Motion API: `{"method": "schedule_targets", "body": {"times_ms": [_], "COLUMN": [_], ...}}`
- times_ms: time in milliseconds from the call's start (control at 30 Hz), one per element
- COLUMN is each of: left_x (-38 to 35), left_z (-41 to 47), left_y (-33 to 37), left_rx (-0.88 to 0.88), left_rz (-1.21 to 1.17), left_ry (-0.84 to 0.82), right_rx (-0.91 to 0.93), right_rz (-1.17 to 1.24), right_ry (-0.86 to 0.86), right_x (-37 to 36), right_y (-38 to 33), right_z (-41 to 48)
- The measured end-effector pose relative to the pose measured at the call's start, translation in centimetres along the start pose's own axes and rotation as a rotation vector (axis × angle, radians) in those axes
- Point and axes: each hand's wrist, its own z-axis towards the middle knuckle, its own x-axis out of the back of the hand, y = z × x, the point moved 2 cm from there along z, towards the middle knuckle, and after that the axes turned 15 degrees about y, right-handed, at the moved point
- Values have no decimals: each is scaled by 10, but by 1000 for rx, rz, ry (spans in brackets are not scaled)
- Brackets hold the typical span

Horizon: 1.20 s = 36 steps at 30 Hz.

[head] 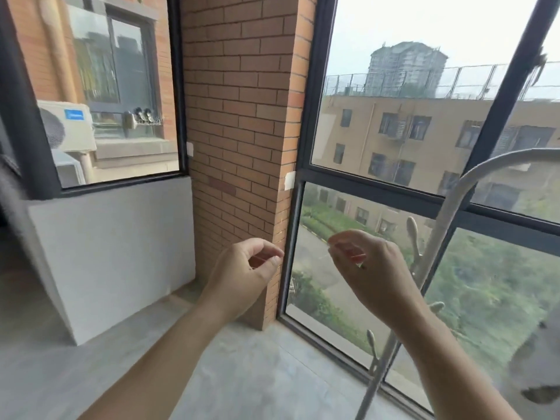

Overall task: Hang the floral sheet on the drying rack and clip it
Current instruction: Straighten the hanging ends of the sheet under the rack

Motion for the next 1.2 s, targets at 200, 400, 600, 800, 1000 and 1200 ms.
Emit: {"method": "schedule_targets", "body": {"times_ms": [200,400,600,800,1000,1200], "left_x": [-33,-73,-116,-157,-194,-261], "left_z": [53,107,135,181,239,258], "left_y": [-53,-95,-147,-211,-256,-262], "left_rx": [55,117,254,289,293,292], "left_rz": [24,12,-156,-162,-225,-306], "left_ry": [-50,-101,-213,-405,-595,-834], "right_rx": [-130,-262,-412,-646,-847,-1030], "right_rz": [40,73,42,-64,-200,-287], "right_ry": [-8,-14,-13,34,136,278], "right_x": [-70,-130,-184,-229,-257,-252], "right_y": [51,97,139,179,191,207], "right_z": [23,50,54,39,38,33]}}
